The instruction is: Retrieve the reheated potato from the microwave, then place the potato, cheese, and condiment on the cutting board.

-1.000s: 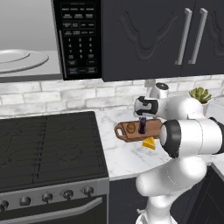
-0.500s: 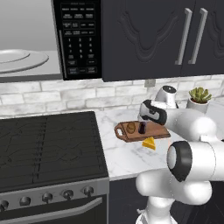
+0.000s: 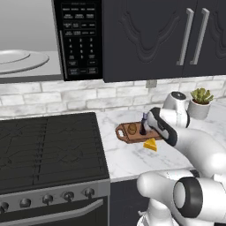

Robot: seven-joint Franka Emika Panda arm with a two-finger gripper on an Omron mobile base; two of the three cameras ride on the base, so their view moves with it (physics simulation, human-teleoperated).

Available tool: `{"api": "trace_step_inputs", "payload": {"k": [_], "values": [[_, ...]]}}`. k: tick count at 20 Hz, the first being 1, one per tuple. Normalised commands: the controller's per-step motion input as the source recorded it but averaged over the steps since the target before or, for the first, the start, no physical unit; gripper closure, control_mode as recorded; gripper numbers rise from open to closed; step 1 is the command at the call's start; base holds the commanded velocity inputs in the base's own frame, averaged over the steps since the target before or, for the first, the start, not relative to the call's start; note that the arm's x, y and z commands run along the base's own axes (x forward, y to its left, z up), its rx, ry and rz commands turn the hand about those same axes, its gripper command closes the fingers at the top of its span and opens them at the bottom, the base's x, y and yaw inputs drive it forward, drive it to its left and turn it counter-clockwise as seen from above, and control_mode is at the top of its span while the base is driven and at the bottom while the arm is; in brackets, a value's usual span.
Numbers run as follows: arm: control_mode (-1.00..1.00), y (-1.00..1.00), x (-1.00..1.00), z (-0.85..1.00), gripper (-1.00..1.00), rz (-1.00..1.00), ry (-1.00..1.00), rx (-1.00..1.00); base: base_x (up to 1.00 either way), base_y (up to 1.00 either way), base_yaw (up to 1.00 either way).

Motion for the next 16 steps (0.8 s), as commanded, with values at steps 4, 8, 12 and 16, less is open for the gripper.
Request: {"api": "trace_step_inputs", "payload": {"k": [4, 8, 12, 16], "values": [[-1.00, -0.07, -0.31, 0.01, -1.00, 0.00, 0.15, 0.00, 0.00, 0.00, 0.00], [-1.00, -0.03, -0.39, 0.00, -1.00, 0.00, 0.16, 0.00, 0.00, 0.00, 0.00], [-1.00, -0.01, -0.09, -0.05, -1.00, 0.05, 0.12, 0.00, 0.00, 0.00, 0.00], [-1.00, 0.00, 0.10, -0.12, -1.00, 0.12, 0.09, 0.00, 0.00, 0.00, 0.00]]}}
